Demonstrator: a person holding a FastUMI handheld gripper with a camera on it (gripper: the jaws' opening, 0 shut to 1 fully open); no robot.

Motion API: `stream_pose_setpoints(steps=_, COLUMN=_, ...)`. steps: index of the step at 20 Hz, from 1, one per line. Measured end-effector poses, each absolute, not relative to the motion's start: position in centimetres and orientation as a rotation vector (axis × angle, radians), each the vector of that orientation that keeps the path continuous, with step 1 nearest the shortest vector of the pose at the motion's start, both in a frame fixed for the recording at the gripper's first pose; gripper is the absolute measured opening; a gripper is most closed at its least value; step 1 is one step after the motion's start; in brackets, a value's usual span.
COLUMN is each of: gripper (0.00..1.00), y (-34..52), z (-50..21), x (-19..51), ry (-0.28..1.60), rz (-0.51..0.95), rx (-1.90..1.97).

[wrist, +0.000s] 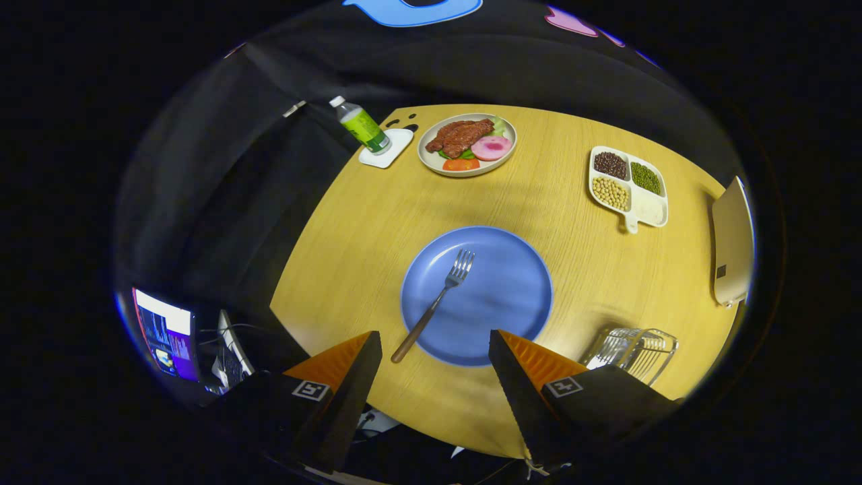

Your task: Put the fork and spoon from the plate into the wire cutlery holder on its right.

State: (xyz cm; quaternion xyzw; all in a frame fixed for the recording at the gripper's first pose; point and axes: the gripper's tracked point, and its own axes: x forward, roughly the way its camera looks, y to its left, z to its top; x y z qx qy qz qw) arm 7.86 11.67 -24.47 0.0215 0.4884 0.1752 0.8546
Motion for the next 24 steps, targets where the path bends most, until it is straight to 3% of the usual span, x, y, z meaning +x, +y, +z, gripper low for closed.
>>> stream_pose_setpoints(steps=7, gripper=1.0, y=13.0, z=-33.1, x=9.5, ry=1.129, rz=0.232, rx=0.013)
stream_pose_setpoints(steps=15, gripper=0.98, y=13.4, z=-35.7, x=9.4, ry=1.174, rz=0.183, rx=-0.013)
stream_pose_setpoints(steps=17, gripper=0.86, y=14.1, z=-36.0, x=8.8, ry=1.188, rz=0.188, rx=0.011)
stream_pose_setpoints(steps=18, gripper=0.69, y=14.4, z=-36.1, x=8.6, ry=1.2, rz=0.193, rx=0.017)
stream_pose_setpoints(steps=19, gripper=0.64, y=14.5, z=-36.3, x=8.5, ry=1.208, rz=0.194, rx=0.018)
stream_pose_setpoints(steps=22, gripper=0.22, y=14.5, z=-37.0, x=8.3, ry=1.233, rz=0.185, rx=0.022)
stream_pose_setpoints(steps=24, gripper=0.18, y=14.7, z=-36.9, x=8.1, ry=1.251, rz=0.21, rx=0.035)
